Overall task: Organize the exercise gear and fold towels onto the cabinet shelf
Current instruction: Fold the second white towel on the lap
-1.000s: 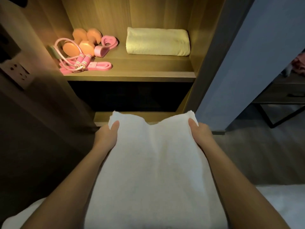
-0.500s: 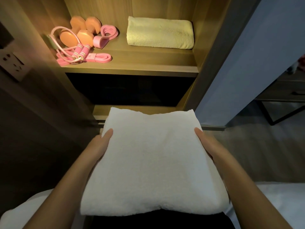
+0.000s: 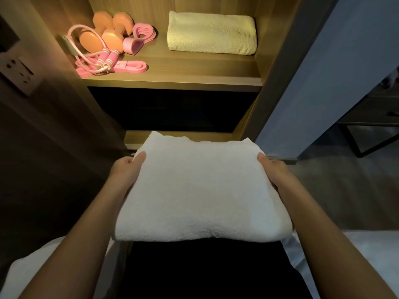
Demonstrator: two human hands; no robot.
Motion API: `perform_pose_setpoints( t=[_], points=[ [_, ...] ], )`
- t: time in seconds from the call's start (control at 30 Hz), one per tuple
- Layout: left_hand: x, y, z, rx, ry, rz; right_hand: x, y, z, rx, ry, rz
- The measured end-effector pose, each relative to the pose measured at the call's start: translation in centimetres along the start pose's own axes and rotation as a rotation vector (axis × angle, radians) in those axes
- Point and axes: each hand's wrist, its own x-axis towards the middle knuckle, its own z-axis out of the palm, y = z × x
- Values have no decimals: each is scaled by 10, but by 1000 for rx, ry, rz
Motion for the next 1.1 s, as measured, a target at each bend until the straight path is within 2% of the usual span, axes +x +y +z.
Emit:
perform_pose_setpoints(
  t=[0.1, 0.2, 0.27, 0.33, 0.47, 0.63, 0.77, 0.87, 0.93, 1.0, 1.1],
  points=[
    [-20, -23, -8, 12, -89, -6, -25, 17, -13, 61, -165, 85],
    [-45, -44, -10, -26, -171, -33, -44, 30, -18, 14, -232, 100],
    [-51, -49, -8, -25, -162, -72, -49, 35, -14, -63, -206, 71],
    [-56, -43, -6, -18, -157, -84, -52, 34, -6, -151, -144, -37],
    [-57, -24, -12, 33, -41, 111, -53, 21, 0, -172, -25, -204],
    [-50, -24, -17, 125, -95, 113, -39, 25, -11, -197, -75, -95],
    [-59, -39, -14, 33, -89, 30, -49, 41, -6, -112, -39, -119],
    [-74, -57, -18, -74, 59, 103, -63, 65, -11, -19, 86, -224],
    [-86, -70, -20, -159, 72, 141, -71, 78, -16, 44, 114, -244],
    [-95, -80, -23, -284, -30, 109, -77, 86, -20, 130, 28, -174],
    [-102, -89, -28, -484, -204, 56, -82, 92, -29, 367, -201, -45]
  ],
)
